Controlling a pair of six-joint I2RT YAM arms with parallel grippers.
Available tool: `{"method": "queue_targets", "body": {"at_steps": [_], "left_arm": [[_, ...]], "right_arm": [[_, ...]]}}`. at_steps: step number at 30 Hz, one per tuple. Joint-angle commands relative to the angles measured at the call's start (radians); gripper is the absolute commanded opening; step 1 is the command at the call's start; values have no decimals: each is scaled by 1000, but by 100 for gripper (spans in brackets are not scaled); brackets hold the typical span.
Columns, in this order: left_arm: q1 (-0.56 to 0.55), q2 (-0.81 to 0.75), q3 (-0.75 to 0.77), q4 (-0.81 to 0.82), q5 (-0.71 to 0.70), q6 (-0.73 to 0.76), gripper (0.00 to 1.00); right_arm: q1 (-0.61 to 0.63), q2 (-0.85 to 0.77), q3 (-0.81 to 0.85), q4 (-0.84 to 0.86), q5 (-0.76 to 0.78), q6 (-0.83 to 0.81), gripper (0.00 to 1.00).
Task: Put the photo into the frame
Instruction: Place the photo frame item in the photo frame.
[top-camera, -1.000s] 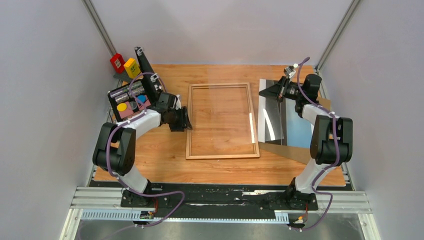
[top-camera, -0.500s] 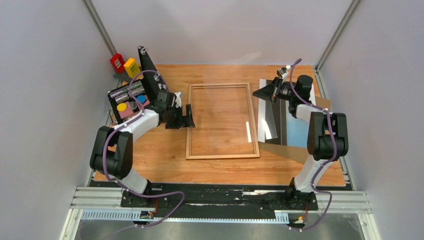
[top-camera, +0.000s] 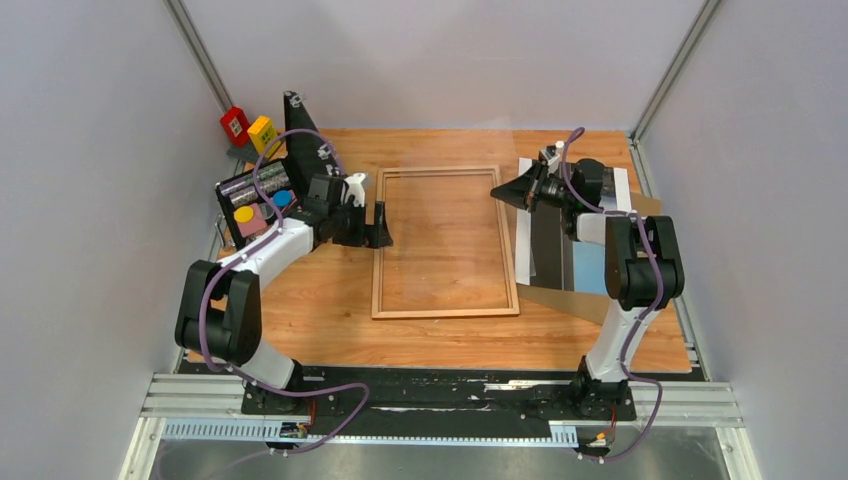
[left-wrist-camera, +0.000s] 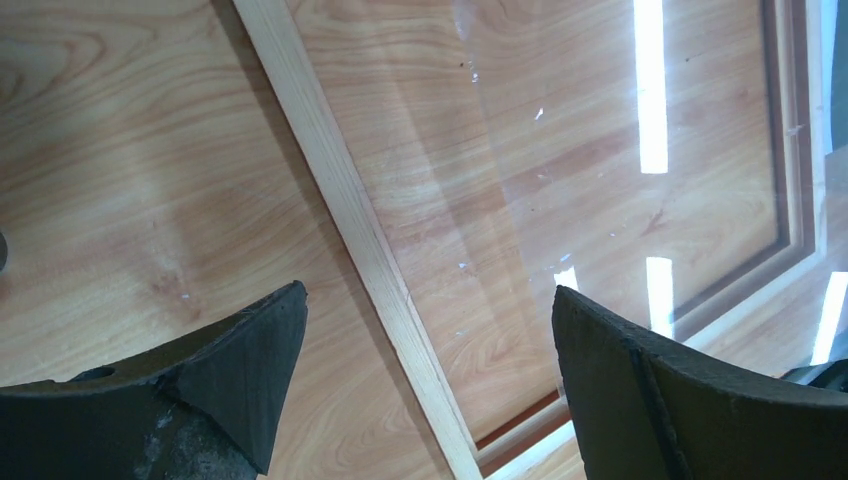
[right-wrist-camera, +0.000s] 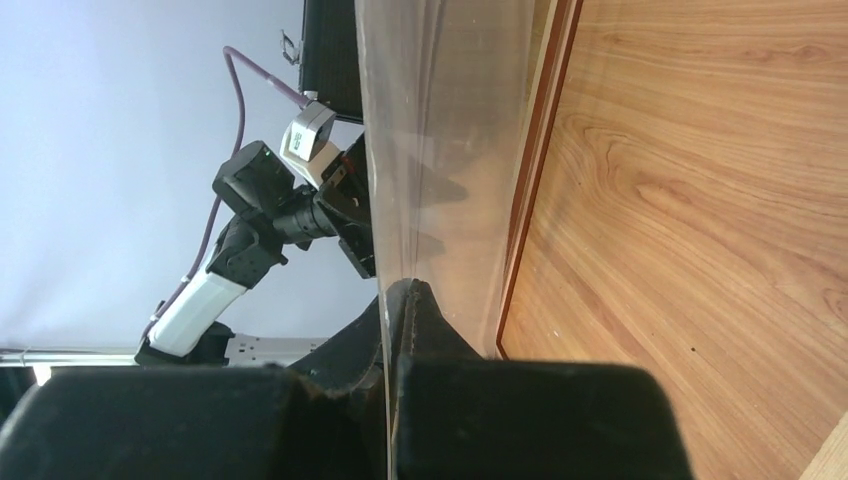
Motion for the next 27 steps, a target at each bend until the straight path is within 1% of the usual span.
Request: {"method": "queue_targets", "body": {"at_steps": [1,7,11,20,27], "left_arm": [[17,-16,47,49,30,35,98],[24,41,86,-7,-40,40,85],[24,49,70,-5,-66,46,73],[24,3,-6,28,-91,85,60],[19,7,-29,37,-105,89,55]], "right_arm": [[34,29,3,95,32,45,0],[54,70,9,116,25,63,0],[59,82,8,128,26,68,0],[75,74,4,129,30,60,0],[87,92,13,159,26,75,0]]}}
